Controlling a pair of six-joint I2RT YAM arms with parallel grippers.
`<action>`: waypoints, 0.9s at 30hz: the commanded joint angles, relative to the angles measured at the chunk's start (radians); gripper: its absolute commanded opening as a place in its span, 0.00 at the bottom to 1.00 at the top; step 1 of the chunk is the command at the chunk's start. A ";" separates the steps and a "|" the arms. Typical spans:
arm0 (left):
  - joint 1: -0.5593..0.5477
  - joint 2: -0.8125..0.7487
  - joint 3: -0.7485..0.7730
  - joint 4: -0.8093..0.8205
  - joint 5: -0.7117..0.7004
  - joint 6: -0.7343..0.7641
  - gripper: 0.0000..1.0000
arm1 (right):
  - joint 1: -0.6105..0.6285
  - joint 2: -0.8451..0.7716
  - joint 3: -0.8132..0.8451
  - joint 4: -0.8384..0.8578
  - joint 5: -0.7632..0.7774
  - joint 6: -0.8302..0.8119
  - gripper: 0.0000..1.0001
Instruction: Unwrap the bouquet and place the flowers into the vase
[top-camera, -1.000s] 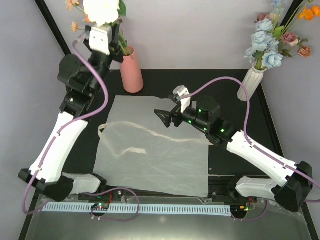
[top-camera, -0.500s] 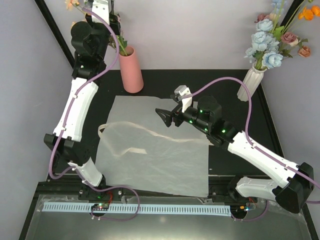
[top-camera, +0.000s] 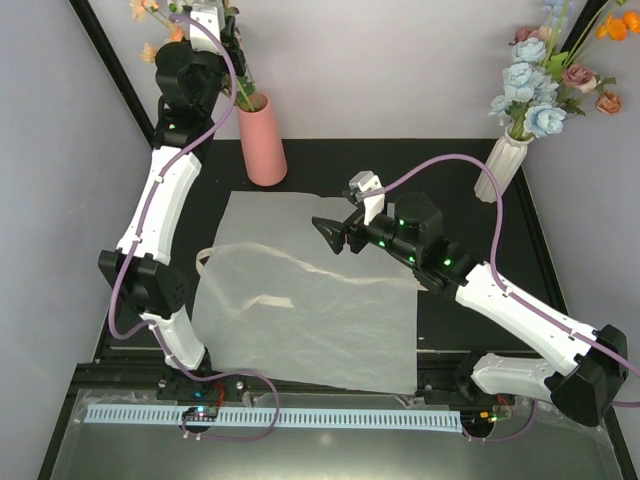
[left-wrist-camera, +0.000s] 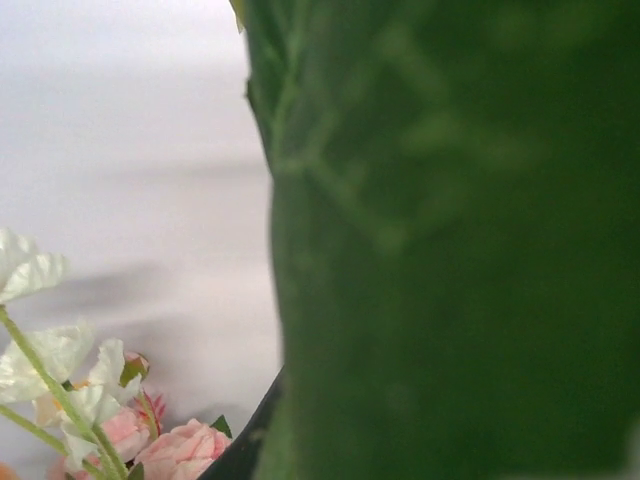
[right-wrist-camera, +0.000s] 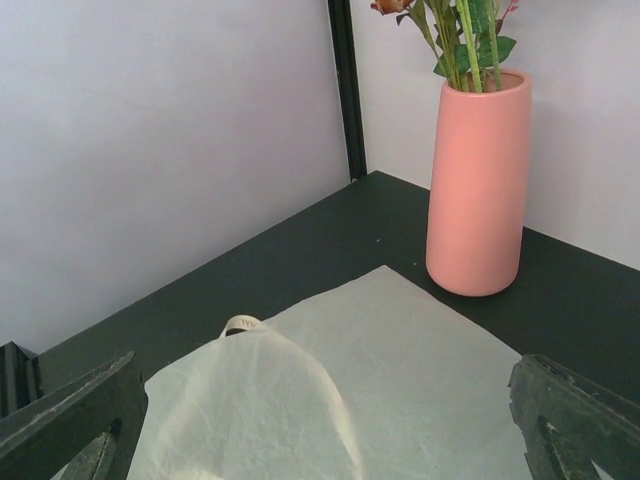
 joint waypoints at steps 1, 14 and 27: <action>-0.002 0.041 0.038 0.008 0.022 -0.033 0.02 | 0.002 -0.016 -0.001 0.002 0.022 0.000 1.00; 0.006 0.178 0.056 -0.038 -0.004 -0.033 0.03 | 0.001 -0.016 0.001 -0.005 0.034 -0.003 1.00; 0.032 0.332 0.170 -0.088 -0.019 -0.032 0.07 | 0.001 -0.005 0.002 -0.006 0.039 -0.004 1.00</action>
